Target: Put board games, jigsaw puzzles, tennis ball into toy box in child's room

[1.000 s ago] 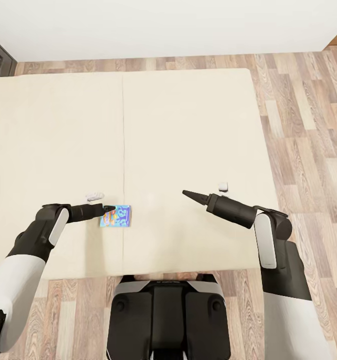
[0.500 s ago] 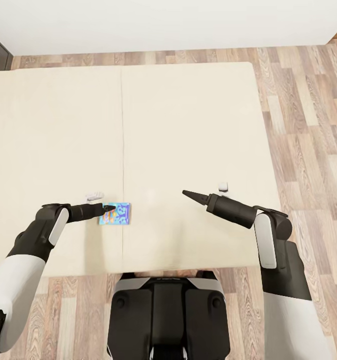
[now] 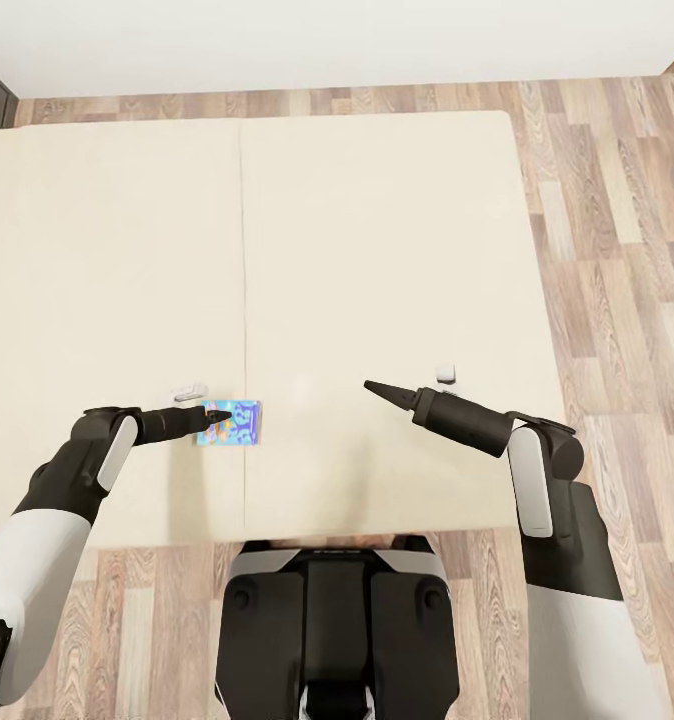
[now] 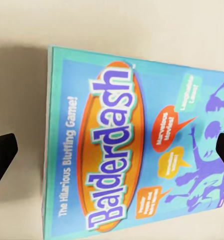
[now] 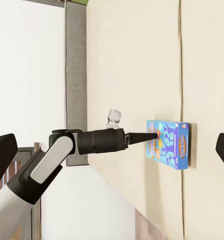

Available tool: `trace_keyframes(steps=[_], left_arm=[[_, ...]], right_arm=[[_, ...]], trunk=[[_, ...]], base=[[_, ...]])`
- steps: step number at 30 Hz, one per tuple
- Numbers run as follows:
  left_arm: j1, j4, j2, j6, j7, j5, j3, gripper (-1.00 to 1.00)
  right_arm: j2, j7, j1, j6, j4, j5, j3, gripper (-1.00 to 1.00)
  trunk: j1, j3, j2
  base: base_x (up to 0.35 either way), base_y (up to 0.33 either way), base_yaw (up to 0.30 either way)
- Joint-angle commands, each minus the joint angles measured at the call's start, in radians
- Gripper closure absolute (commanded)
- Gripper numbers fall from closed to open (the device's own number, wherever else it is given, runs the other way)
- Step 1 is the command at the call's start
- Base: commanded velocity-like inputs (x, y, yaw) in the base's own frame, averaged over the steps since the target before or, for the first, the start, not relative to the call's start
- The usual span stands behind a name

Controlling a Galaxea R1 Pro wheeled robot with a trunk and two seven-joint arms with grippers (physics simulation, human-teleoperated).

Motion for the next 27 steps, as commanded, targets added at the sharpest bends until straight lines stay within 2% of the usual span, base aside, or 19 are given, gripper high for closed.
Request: trace_keyframes(steps=[1,9,17,27], left_arm=[[0.0,0.0,0.0,0.006,-0.003,0.001,0.002,-1.0],[0.0,0.001,0.001,0.006,-0.003,0.001,0.004,-1.0],[0.0,0.0,-0.001,0.005,-0.003,0.001,0.024,-1.0],[0.0,0.0,-0.002,0.002,-0.003,0.001,0.027,-1.0]], right_arm=[[0.001,0.008,-0.001,0.004,0.0,0.005,-0.002,-1.0],[0.002,0.006,-0.001,0.002,0.0,0.006,-0.002,-1.0],[0.001,0.005,-0.001,0.004,0.0,0.006,0.0,-1.0],[0.001,0.006,-0.001,0.003,0.0,0.006,-0.005,-1.0]], trunk=[[0.001,-0.003,-0.002],[0.001,-0.011,-0.002],[0.001,-0.012,-0.002],[0.001,-0.012,-0.002]], base=[[0.0,0.0,0.0],[0.0,0.0,0.0],[0.0,0.0,0.0],[0.0,0.0,0.0]])
